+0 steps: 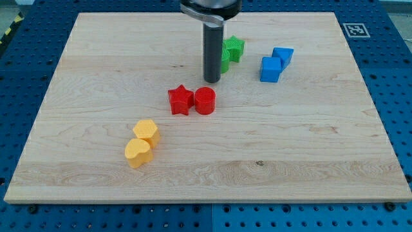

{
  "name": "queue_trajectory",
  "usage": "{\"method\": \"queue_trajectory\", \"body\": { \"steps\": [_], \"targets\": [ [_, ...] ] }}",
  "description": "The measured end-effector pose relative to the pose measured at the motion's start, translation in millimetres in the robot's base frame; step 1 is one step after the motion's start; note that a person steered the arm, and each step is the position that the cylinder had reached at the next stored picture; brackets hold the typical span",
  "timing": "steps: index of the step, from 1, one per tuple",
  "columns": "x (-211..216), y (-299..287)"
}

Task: Move the green circle to bottom of the green star

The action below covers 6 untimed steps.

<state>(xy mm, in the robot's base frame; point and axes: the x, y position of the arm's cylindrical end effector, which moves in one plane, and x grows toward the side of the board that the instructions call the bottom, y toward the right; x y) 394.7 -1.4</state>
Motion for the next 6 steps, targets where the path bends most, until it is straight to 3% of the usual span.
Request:
{"method": "queue_trajectory", "body": {
  "steps": [3,6],
  "targets": [
    [-15,-10],
    [-22,33]
  ]
}}
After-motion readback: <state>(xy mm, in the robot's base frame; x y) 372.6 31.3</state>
